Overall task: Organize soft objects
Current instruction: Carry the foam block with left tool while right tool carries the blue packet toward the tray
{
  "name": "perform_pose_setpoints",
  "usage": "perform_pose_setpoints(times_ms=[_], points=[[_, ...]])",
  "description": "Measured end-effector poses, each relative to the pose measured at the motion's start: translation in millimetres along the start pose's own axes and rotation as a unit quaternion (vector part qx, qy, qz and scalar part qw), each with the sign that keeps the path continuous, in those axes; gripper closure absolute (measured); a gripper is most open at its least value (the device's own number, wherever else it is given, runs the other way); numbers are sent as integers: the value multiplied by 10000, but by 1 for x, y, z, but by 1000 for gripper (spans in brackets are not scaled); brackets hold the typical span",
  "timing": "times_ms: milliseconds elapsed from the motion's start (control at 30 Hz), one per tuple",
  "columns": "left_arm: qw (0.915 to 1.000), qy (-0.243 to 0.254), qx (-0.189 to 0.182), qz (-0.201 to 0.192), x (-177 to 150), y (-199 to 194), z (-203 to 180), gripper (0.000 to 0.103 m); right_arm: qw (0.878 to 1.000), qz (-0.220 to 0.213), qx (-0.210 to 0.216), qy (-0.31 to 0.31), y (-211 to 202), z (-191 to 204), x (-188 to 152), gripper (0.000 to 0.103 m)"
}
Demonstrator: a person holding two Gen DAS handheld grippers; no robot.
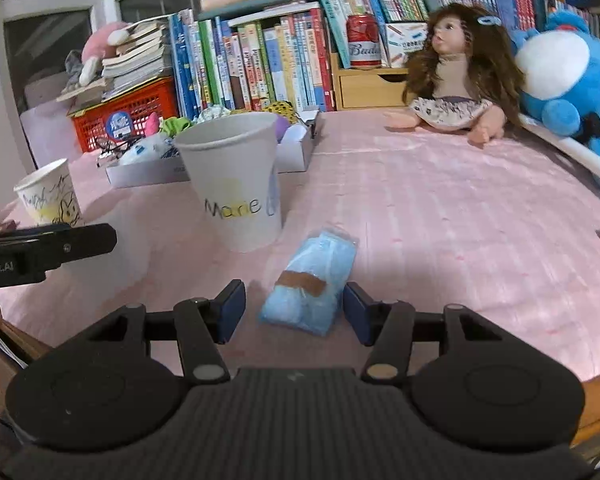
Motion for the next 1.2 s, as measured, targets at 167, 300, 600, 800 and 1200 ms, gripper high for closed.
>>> perform_pose_setpoints(times_ms=[167,300,600,800,1200], points=[[9999,92,-29,131,-9,-2,0,10,9999,-13,-2,-107,-1,2,0,34],[9993,205,-206,216,-11,3,2,9,9999,-10,18,-110,-1,1,0,34],[9989,77,-323,334,-14,26,0,8,9998,-18,-52,-209,0,2,0,34],[9985,151,-475,220,-10,37,-13,8,9999,-25,-62,-110,4,0,4,34],[9990,303,-158,287,-18,46,-17,29,9977,-247,-445,-455,11,15,-1,35]])
Point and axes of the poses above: each gripper's, at about its wrist camera, not at the fingertips, and y roughly the way its jaws point, z to its left, x to its top, the point moved 3 cm from there along y, roughly the way its jaws point, and after that the axes turned 9 degrees about -x, right-handed, at the moved point
